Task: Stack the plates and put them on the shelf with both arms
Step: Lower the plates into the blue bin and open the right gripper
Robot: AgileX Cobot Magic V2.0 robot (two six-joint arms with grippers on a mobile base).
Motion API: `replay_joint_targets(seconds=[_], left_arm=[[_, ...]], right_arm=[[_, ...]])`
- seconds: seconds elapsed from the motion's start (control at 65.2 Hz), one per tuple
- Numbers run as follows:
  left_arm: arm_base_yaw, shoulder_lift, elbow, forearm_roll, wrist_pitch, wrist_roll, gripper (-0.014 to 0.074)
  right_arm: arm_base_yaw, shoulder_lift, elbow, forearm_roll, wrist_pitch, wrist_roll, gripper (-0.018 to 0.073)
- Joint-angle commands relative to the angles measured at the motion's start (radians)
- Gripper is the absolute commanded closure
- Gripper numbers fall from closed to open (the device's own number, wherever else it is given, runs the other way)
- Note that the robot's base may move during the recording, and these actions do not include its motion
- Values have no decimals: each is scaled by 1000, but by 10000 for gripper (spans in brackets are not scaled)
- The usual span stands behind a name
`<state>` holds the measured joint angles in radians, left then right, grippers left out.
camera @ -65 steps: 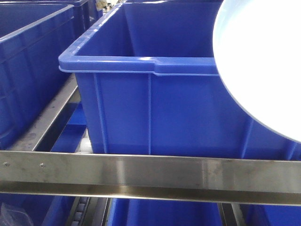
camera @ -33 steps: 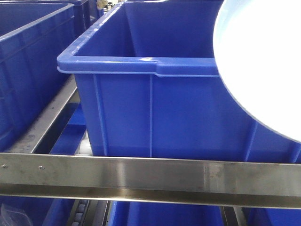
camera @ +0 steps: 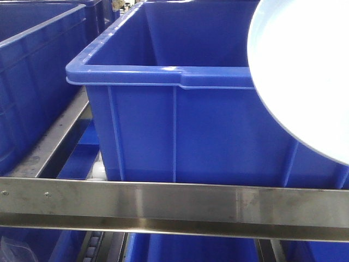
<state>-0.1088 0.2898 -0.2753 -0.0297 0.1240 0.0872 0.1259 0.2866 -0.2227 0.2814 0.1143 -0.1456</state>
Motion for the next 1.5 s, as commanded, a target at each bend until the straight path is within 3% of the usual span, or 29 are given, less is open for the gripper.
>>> replay_joint_targets(seconds=[0.0,0.368,0.721,0.921,1.028,1.135,1.32,1.488], left_arm=[[4,7,-34,-9,-85,-7,514],[4,7,-34,-9,-85,-7,514],[4,7,-34,-9,-85,-7,514],[4,7,-34,-9,-85,-7,514],[4,7,-34,-9,-85,-7,514],[4,7,-34,-9,-85,-7,514],[4,7,-34,-9,-85,-7,514],[4,7,-34,-9,-85,-7,514]], right_arm=[[-6,4,-34,11,-108,-3,501],[-5,64,-122,14,-123,-3,501],[6,526,-352,14,-311,-3,501],[121,772,-496,0,-413,-4,499],[143,893,-552,-31,-484,-4,496],[143,976,-601,-31,-480,-3,421],[145,1041,-655,-31,-507,36,170],[145,1045,-665,-31,-510,39,133]])
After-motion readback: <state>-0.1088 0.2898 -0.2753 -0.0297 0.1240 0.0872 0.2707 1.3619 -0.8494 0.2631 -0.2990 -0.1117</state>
